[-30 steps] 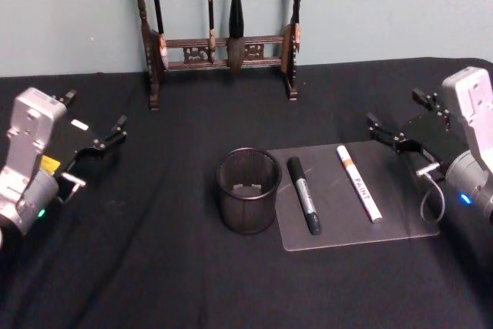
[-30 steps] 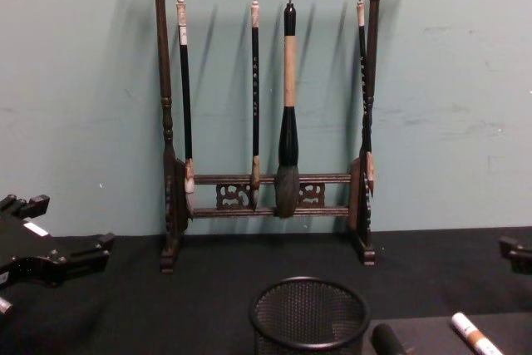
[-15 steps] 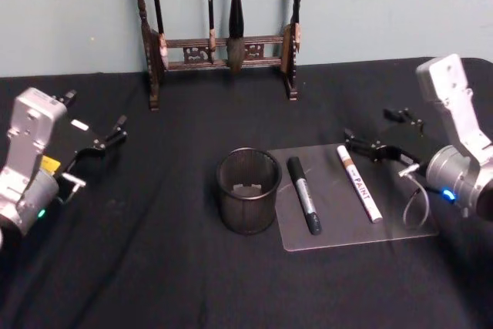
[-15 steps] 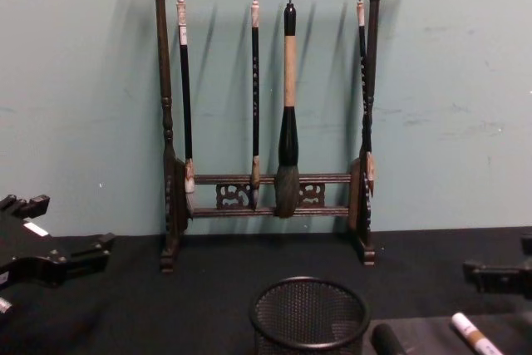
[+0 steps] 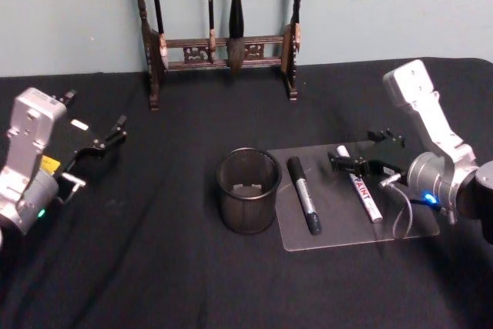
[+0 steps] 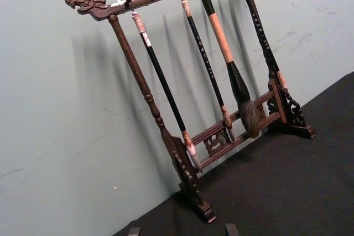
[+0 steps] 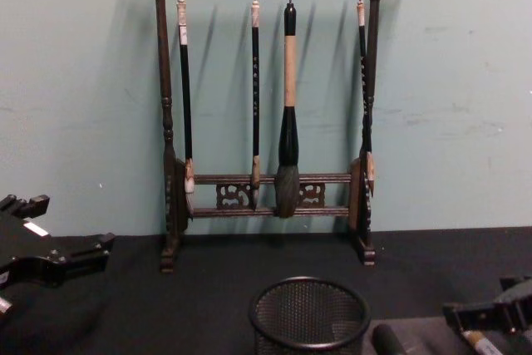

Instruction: Pick up the water-based marker from the table and place it into the pen holder.

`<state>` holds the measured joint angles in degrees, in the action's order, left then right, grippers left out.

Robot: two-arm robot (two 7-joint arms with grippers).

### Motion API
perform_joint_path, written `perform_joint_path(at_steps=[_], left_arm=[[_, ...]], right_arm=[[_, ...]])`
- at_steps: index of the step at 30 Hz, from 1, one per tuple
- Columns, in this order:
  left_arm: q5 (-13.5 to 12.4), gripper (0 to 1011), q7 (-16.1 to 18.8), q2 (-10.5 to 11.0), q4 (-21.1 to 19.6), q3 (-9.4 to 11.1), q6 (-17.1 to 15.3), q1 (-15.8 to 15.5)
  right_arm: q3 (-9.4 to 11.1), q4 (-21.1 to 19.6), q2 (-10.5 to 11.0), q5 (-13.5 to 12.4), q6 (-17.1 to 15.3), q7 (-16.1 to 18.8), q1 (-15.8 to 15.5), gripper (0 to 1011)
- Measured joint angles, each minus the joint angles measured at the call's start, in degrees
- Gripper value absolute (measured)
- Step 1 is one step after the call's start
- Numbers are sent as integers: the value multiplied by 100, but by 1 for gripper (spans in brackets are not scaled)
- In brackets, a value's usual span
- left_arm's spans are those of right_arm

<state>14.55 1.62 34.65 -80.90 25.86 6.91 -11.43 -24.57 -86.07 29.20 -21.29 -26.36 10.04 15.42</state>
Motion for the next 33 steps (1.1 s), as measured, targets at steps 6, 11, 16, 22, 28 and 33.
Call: perform_joint_path(at_steps=[6, 11, 16, 22, 28, 33], left_arm=[[0, 1001, 0, 0, 0, 0, 0, 0], [0, 1001, 0, 0, 0, 0, 0, 0], [0, 1001, 0, 0, 0, 0, 0, 0], [0, 1001, 0, 0, 0, 0, 0, 0], [0, 1001, 0, 0, 0, 0, 0, 0], [0, 1001, 0, 0, 1, 0, 0, 0]], right_arm=[[-46, 131, -93, 113, -229, 15, 69, 1002], [-55, 200, -154, 193, -339, 51, 90, 1002], [-32, 227, -194, 234, -375, 99, 84, 1002], [29, 247, -251, 282, -412, 135, 45, 1002], [90, 249, -293, 320, -448, 185, -6, 1002], [134, 265, -327, 363, -447, 226, -30, 1002]])
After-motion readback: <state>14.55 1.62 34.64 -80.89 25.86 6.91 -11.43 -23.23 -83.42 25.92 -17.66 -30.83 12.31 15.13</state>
